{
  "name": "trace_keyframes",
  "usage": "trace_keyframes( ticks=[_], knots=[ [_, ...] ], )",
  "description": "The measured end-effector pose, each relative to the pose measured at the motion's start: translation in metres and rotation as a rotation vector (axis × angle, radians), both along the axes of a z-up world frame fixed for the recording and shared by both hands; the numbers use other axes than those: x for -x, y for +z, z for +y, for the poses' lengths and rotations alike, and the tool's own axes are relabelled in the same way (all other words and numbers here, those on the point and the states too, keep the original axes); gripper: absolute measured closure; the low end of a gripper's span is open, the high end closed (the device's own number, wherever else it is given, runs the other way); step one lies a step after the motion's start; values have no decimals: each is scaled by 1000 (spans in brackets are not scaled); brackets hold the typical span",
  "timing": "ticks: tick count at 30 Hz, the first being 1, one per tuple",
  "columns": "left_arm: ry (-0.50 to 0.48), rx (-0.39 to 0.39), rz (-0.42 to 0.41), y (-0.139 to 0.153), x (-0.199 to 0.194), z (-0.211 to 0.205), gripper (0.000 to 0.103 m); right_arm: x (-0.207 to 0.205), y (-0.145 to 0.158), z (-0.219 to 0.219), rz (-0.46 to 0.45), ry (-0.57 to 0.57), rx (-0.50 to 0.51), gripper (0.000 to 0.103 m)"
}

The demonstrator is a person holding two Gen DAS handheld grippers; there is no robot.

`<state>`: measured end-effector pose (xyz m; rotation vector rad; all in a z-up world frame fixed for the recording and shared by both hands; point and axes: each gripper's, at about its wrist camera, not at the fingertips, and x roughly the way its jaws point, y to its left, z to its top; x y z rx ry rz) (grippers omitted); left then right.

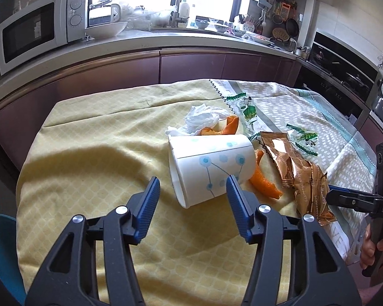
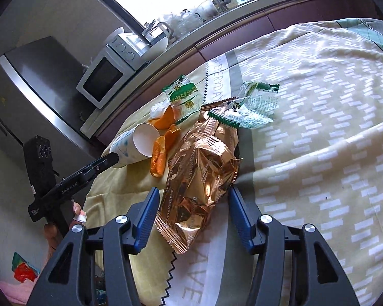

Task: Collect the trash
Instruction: 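Grasp the dotted paper cup with the left gripper while the right gripper grasps a brown snack wrapper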

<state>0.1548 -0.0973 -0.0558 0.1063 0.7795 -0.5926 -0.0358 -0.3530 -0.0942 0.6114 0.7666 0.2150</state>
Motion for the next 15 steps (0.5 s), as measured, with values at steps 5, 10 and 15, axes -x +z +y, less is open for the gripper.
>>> trace_keyframes(
  ticks=[5,10,15],
  knots=[
    [-15,17,26,-3,-1,-1,58,-2,-2,0,8,-3,11,67],
    [-30,31,40,-5,4,-2,74,1,-1,0,2,3,3,75],
    [-40,57,38,-3,13,1,89,2,5,4,-18,27,5,79]
  ],
)
